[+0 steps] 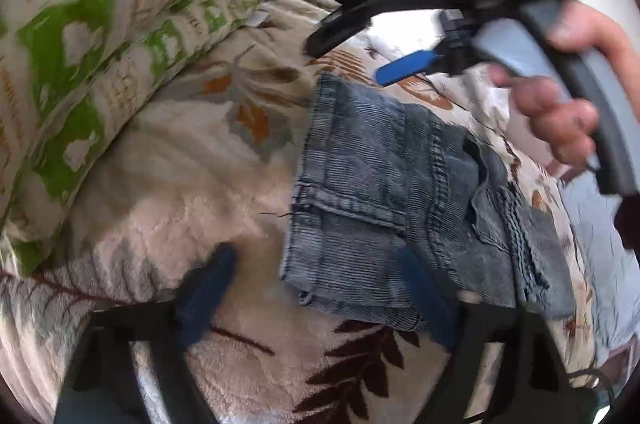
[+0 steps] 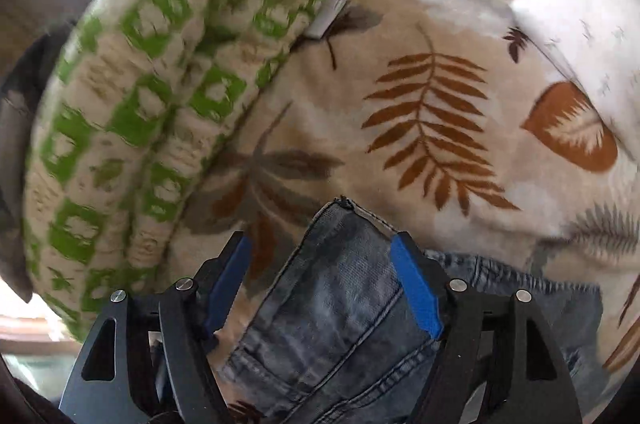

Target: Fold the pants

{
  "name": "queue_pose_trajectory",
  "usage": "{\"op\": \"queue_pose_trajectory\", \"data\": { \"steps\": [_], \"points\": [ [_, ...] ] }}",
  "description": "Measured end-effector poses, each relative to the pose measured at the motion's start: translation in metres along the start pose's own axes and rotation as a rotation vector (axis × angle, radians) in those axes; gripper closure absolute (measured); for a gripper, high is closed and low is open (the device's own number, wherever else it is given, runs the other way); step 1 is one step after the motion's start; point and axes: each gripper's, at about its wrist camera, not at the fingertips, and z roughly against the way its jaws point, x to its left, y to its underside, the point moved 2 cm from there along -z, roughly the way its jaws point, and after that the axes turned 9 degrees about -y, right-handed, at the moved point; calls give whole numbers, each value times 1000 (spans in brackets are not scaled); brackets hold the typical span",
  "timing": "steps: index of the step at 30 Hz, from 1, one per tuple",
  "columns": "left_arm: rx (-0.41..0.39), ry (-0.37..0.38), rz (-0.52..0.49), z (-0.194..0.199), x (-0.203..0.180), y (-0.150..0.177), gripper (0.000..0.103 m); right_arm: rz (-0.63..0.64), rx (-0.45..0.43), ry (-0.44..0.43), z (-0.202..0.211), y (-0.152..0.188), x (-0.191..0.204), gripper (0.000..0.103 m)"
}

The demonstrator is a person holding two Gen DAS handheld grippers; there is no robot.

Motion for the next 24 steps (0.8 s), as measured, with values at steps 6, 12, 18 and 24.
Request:
{"op": "queue_pose_trajectory", "data": {
  "steps": [6, 12, 18, 24],
  "points": [
    [1, 50, -43, -3, -8, 1, 56, 56, 83, 70, -44, 4, -9, 29],
    [3, 110, -19, -9, -12, -5, 69, 6, 8, 115, -34, 12, -24, 91],
    [-2, 169, 8, -8, -10, -12, 73, -27, -91, 88, 5, 32, -31, 93],
    [-67, 248, -37, 18, -17, -18, 75, -47, -234, 42, 62, 55, -32, 93]
  ]
}}
